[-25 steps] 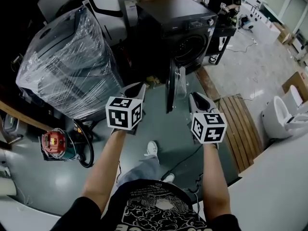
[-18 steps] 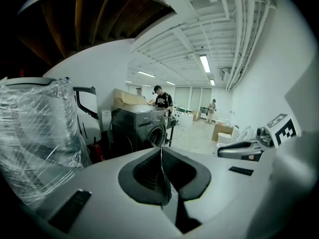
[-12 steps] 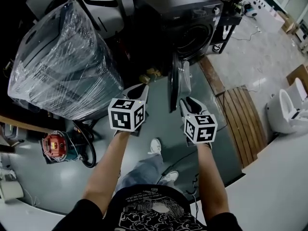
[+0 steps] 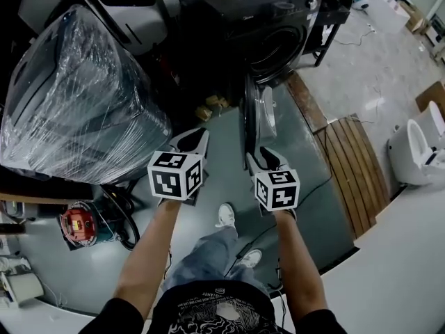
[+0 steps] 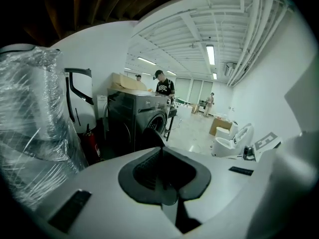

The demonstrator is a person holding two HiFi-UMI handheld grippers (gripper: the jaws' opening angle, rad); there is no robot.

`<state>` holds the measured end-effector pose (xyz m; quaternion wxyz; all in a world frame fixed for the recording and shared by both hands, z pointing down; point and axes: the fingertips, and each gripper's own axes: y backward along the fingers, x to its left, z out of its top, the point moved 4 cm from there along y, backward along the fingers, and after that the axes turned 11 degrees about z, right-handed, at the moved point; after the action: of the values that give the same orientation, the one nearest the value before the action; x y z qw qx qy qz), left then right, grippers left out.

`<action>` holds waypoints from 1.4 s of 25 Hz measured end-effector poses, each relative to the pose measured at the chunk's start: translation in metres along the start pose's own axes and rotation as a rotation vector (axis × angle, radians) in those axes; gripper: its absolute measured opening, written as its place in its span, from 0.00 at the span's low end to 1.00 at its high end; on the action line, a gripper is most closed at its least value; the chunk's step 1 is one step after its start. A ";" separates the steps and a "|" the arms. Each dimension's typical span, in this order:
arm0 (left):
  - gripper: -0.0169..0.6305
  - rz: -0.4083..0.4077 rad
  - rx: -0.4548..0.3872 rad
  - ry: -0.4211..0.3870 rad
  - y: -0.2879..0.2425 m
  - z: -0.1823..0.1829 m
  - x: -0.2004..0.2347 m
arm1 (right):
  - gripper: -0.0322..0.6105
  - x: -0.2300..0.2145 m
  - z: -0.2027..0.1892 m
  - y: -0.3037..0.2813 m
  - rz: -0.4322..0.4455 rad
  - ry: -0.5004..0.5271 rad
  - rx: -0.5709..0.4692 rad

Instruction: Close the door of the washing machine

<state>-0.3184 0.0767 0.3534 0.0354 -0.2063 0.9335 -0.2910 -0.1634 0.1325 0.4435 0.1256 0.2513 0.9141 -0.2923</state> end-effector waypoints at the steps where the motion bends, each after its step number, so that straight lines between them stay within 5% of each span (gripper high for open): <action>1: 0.07 -0.004 0.005 0.001 -0.005 -0.001 0.001 | 0.28 -0.001 -0.004 -0.007 0.007 -0.007 0.007; 12: 0.07 -0.043 0.055 -0.015 -0.053 -0.015 0.011 | 0.34 -0.017 -0.040 -0.071 -0.017 -0.087 0.065; 24: 0.07 -0.060 0.118 -0.026 -0.084 -0.043 0.022 | 0.35 -0.046 -0.060 -0.104 -0.145 -0.164 0.091; 30: 0.07 -0.069 0.129 -0.031 -0.101 -0.043 0.025 | 0.21 -0.056 -0.059 -0.109 -0.213 -0.167 0.095; 35: 0.07 -0.106 0.127 -0.043 -0.115 -0.036 0.018 | 0.20 -0.064 -0.057 -0.103 -0.208 -0.146 0.126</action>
<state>-0.2995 0.0026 0.4486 0.0532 -0.2589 0.9000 -0.3465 -0.1688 0.0695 0.5622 0.1447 0.1409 0.9035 -0.3781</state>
